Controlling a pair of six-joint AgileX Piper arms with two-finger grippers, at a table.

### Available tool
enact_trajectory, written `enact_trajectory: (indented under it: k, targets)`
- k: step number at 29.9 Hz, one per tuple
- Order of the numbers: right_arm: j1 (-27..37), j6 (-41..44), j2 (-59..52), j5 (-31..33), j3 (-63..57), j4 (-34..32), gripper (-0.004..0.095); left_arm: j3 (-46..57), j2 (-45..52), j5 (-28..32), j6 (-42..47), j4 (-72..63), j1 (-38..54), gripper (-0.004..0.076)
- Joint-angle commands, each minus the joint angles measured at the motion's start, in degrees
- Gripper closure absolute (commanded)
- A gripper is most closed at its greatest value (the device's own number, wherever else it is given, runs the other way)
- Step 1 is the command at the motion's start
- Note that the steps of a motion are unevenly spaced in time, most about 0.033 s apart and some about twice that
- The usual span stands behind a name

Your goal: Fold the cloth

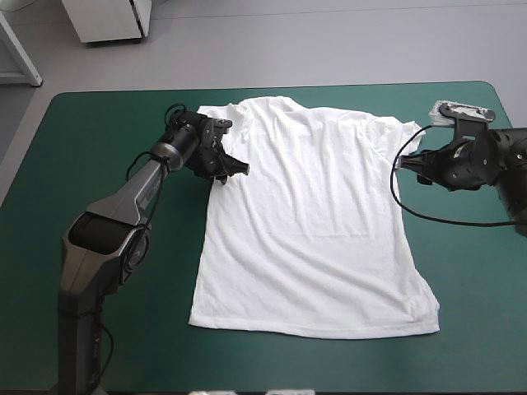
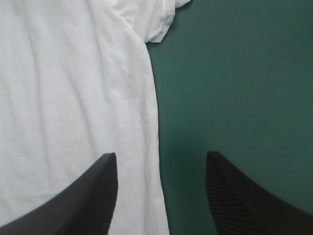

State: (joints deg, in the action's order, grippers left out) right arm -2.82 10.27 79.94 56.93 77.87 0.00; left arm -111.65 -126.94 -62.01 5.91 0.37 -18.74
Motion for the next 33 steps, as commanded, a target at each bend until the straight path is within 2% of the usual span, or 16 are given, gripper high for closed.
enact_trajectory:
  k: [1, 9, 16, 24, 33]
  targets:
    - [0.60, -0.59, -1.55, -2.61, 1.86, 0.00, 0.0401, -1.50, 2.60, 0.37, -0.63, 0.90, 0.11, 0.0730]
    - [0.24, -6.14, 2.19, -0.73, 2.87, 1.39, 0.0401, -1.50, 2.60, -0.09, -0.73, 0.90, 0.11, 0.0731]
    - [-0.76, -8.50, 14.71, 4.32, 13.37, 2.61, 0.0380, -1.50, 2.60, -0.42, -0.73, 0.75, 0.11, 0.0731]
    - [-0.76, -8.27, 25.93, 4.38, 21.84, 3.76, 0.0381, -1.50, 2.60, -0.42, -0.73, 0.53, 0.11, 0.0731]
    - [-0.76, -8.14, 33.57, 1.22, 23.07, 6.08, 0.0382, -1.50, 2.60, -0.30, -0.73, 0.53, 0.11, 0.0731]
